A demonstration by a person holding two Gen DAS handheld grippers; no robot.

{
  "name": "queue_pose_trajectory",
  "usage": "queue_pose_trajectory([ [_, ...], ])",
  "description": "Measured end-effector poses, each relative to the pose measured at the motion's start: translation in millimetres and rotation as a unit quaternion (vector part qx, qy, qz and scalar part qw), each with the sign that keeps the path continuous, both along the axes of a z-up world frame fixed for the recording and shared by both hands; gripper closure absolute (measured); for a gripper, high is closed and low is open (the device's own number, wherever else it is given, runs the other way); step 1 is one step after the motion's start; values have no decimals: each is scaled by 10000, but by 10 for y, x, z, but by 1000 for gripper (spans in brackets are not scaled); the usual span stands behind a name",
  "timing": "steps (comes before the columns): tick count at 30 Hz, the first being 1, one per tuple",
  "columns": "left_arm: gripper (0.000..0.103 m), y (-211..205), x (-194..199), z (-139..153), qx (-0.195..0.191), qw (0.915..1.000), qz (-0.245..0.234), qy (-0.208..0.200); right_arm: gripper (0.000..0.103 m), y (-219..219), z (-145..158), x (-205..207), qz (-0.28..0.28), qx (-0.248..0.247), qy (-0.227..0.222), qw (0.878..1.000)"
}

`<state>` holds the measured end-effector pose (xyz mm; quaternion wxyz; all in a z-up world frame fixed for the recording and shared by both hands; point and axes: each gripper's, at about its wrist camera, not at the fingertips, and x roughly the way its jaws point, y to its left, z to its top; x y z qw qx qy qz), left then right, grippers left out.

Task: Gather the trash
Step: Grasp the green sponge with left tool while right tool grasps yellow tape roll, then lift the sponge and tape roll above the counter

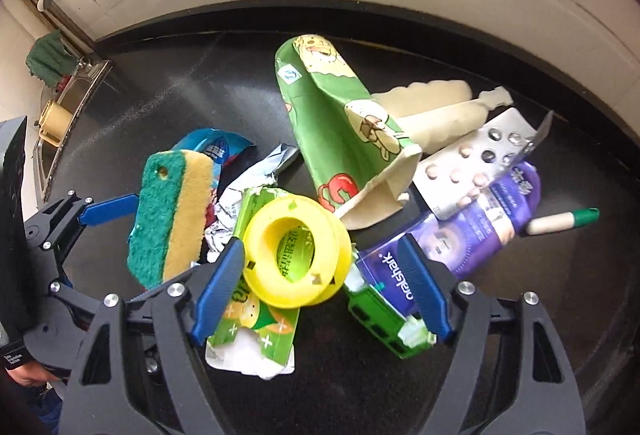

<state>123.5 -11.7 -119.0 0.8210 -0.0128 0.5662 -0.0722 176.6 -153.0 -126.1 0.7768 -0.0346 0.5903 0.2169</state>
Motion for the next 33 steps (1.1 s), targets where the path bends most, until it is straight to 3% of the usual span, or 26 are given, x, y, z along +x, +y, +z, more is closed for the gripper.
queue_pose_trajectory([
  [3,20,37,-10,4,-180,9998,75,21,50,16,-4,-31,56,217,26,9997],
  [4,32,44,-26,43,-238,9997,75,10,57,18,20,-57,55,224,-7,9997],
  [5,39,56,-52,73,-251,9997,82,-3,75,22,58,-81,48,234,-70,9997],
  [6,41,70,-76,122,-235,9997,97,-35,80,23,108,-115,58,219,-140,9996],
  [12,45,156,-280,404,-394,9988,189,-227,81,-63,395,-327,-172,464,-362,9981],
  [18,45,289,-560,752,-970,9937,181,-530,81,-154,679,-548,-362,668,-560,9955],
  [24,45,361,-766,883,-956,9923,224,-749,81,-337,753,-816,-501,641,-604,9949],
  [27,44,362,-766,782,-1013,9920,133,-740,81,-370,728,-917,-547,628,-593,9948],
  [33,34,282,-654,315,-528,9981,38,-327,81,-365,744,-1106,-499,636,-615,9948],
])
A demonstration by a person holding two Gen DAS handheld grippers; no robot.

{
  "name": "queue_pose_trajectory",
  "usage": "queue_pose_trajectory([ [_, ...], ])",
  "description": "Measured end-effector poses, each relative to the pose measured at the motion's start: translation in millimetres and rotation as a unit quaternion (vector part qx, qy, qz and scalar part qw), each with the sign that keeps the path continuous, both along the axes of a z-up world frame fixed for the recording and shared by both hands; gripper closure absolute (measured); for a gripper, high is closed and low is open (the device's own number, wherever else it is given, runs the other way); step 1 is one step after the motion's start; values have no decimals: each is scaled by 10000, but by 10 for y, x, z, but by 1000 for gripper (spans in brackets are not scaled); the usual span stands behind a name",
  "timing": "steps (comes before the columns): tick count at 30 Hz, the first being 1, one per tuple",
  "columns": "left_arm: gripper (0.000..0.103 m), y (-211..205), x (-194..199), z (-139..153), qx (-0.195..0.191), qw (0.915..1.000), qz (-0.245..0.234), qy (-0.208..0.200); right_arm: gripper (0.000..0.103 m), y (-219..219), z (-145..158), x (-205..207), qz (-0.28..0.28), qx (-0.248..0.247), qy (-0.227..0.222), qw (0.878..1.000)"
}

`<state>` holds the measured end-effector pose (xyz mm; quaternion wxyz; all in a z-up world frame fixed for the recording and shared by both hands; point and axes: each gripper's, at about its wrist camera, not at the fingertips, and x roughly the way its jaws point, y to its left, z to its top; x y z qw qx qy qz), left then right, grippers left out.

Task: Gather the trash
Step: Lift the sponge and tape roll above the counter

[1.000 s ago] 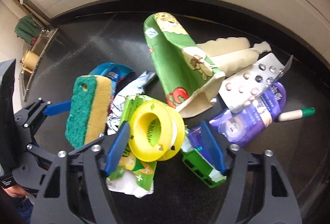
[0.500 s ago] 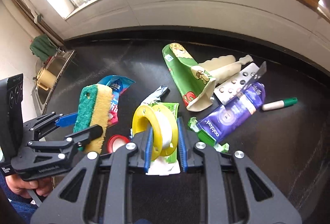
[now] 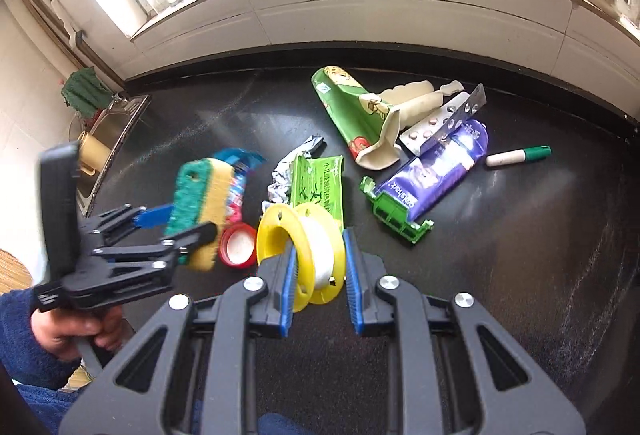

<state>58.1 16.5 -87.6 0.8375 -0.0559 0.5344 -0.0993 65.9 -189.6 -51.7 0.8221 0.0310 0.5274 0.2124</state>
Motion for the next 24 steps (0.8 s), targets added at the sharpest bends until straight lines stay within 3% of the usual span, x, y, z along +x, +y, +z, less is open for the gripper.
queue_pose_trajectory([
  [1,30,-6,11,-69,33,10000,29,90,81,-6,6,-28,-3,-1,-9,10000],
  [5,29,-22,-13,-172,136,9994,67,321,81,-61,16,-102,-57,3,-14,10000],
  [6,31,-25,-48,-151,115,9995,58,294,81,-83,19,-120,-81,15,-7,10000],
  [7,42,-35,-67,-131,110,9996,29,267,81,-104,19,-129,-109,18,-10,9999],
  [9,44,-48,-111,-87,260,9994,20,246,81,-139,15,-132,-148,31,1,9999],
  [19,47,191,-455,452,-407,9984,138,-370,81,-106,44,-161,-62,108,-46,9999],
  [24,46,196,-392,45,-239,9995,181,96,81,-34,41,-182,56,127,-41,9999],
])
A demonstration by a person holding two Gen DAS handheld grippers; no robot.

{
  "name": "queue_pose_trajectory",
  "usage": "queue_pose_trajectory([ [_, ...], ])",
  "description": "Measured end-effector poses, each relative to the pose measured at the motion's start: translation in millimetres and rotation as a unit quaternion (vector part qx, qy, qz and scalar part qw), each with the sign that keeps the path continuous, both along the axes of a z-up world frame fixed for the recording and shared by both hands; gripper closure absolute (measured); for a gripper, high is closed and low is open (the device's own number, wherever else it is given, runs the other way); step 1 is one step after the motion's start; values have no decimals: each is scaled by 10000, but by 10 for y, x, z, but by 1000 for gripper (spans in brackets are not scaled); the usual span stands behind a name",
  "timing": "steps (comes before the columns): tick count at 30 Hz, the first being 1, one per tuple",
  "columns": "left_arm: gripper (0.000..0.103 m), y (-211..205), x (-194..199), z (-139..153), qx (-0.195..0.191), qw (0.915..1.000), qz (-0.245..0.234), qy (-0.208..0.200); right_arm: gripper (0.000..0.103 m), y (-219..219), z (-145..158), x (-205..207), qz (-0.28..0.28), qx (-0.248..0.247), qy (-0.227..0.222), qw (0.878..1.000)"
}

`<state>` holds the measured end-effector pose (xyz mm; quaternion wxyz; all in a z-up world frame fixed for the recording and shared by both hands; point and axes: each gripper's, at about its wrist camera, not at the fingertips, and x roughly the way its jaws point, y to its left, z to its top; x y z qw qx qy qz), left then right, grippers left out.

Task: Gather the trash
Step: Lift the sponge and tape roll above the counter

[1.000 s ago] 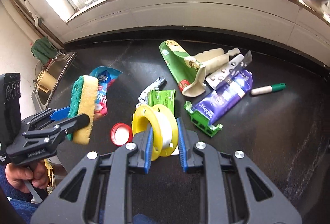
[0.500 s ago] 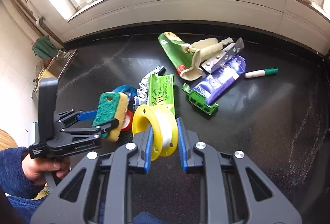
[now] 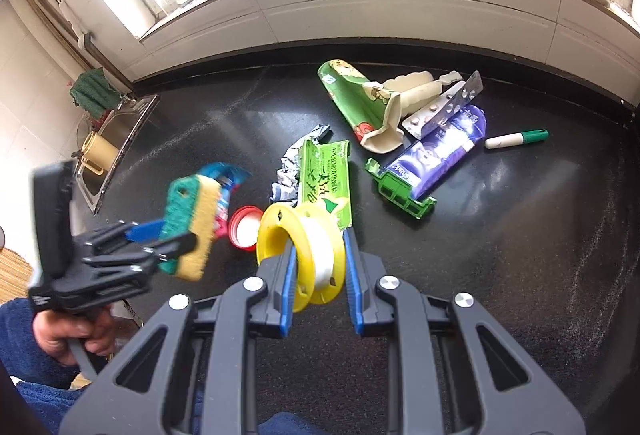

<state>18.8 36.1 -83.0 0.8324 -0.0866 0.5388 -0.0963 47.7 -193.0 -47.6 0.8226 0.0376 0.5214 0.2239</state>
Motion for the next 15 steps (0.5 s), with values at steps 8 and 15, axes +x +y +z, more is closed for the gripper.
queue_pose_trajectory([
  [8,26,-171,-51,-215,742,9972,3,71,81,-102,-18,-57,-89,-2,19,10000],
  [15,16,-286,-116,-314,1163,9930,132,131,81,-183,-52,-99,-142,-15,76,9999],
])
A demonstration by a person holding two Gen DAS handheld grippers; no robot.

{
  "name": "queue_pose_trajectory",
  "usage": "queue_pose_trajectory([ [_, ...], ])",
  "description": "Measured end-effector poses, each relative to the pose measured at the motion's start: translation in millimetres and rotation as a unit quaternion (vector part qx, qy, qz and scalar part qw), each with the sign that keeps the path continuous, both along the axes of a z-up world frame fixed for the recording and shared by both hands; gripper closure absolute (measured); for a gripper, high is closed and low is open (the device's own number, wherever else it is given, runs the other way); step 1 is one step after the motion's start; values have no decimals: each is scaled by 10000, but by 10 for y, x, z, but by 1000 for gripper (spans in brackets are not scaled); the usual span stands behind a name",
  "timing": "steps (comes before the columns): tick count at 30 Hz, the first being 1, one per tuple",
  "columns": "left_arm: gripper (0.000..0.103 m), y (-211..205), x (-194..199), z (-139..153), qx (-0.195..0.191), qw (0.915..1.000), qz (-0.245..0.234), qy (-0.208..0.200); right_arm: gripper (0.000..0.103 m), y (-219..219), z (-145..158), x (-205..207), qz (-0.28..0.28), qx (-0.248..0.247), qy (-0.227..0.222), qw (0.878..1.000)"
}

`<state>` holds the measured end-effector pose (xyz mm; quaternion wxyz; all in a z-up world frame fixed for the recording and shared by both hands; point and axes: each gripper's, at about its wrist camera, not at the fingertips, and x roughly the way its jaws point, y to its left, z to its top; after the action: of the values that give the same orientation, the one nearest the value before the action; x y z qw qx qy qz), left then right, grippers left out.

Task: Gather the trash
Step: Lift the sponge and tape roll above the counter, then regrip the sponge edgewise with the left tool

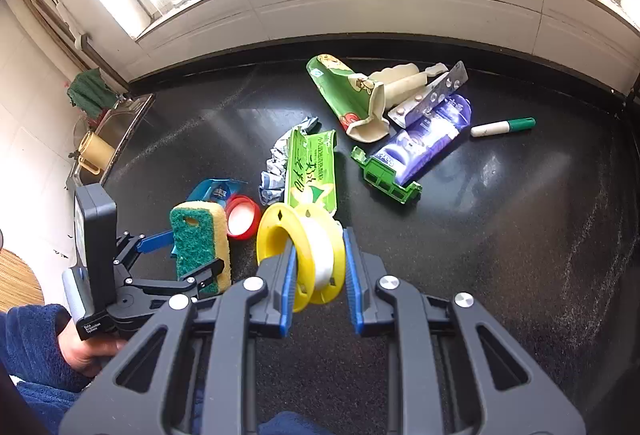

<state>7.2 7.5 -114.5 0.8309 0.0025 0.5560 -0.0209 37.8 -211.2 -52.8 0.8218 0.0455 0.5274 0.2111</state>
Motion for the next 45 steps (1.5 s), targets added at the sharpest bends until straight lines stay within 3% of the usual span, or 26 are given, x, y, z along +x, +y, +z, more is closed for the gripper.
queue_pose_trajectory([
  [2,16,-26,-40,39,70,9999,4,-101,81,-3,-12,-9,18,-10,13,10000],
  [6,16,-53,-65,-40,17,9999,102,79,81,5,-40,-16,63,-24,55,10000],
  [11,38,-73,-130,-11,-65,9998,142,81,81,21,-51,-28,129,-61,82,9999],
  [17,44,-27,-298,358,-321,9988,132,-334,81,90,-83,-35,273,-93,142,9995],
  [20,44,66,-372,483,-624,9964,133,-560,81,136,-100,-40,364,-102,162,9992],
  [24,44,108,-351,413,-702,9966,189,-380,81,200,-96,-38,444,-88,155,9989],
  [30,37,31,-303,202,-491,9986,13,-178,81,261,-84,-51,507,-52,144,9986],
  [35,21,-55,-267,100,-297,9995,80,0,81,210,-74,-83,469,-70,139,9988],
  [45,19,-128,-252,-107,-358,9986,340,172,81,44,-149,-148,478,-275,257,9981],
])
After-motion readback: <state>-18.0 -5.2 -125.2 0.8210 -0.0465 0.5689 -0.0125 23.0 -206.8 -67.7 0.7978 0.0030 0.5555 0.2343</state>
